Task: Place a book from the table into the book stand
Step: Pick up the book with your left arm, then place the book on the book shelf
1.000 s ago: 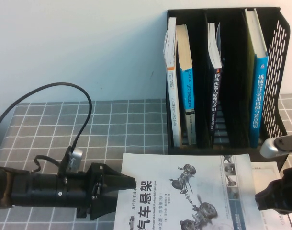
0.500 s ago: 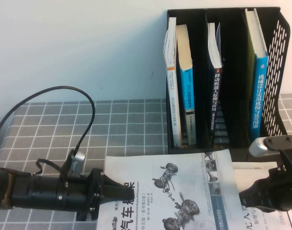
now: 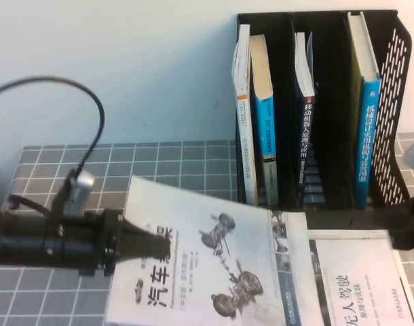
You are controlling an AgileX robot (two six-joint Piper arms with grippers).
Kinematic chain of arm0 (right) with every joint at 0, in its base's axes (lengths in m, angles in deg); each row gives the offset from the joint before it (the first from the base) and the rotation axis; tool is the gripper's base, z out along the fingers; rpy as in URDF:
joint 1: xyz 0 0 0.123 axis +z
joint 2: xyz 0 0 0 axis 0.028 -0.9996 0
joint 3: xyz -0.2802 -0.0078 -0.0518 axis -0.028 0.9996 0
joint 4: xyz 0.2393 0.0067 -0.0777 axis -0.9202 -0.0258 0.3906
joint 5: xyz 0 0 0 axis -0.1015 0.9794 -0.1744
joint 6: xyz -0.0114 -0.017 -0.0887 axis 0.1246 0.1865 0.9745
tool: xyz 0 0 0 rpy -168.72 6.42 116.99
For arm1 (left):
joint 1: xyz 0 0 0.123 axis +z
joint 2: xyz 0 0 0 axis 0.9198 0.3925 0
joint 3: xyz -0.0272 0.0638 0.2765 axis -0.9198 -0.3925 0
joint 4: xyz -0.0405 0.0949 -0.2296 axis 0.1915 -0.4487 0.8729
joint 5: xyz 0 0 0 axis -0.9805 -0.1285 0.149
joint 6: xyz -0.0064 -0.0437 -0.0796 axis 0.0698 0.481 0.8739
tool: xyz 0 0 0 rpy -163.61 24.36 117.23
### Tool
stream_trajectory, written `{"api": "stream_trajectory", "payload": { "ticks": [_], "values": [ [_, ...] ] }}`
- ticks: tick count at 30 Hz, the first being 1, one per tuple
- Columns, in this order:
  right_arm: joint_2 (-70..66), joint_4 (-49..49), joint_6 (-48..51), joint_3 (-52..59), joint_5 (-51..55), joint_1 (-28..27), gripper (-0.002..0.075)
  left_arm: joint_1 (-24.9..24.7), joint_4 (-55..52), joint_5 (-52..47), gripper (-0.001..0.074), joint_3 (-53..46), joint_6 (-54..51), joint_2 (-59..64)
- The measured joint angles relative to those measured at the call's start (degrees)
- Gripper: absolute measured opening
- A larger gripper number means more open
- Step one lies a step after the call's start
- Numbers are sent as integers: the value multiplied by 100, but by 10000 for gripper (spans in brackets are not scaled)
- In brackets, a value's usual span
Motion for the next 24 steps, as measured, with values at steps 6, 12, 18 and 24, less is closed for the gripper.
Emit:
{"api": "stream_trajectory", "payload": {
  "ticks": [6,12,18,24],
  "values": [
    [625,336,-76,1,24,-615,-2,-511,-504,17,115,771,1112,-1309],
    [1121,483,-39,-280,61,-1338,-2,-1567,-995,662,115,2563,2375,-1685],
    [1222,506,-25,-1034,357,-2035,-2,-2281,-2120,796,115,5004,3783,-1098],
    [1231,518,-200,-1460,643,-2157,-2,-2397,-3098,640,115,7381,5148,6]
  ]
}}
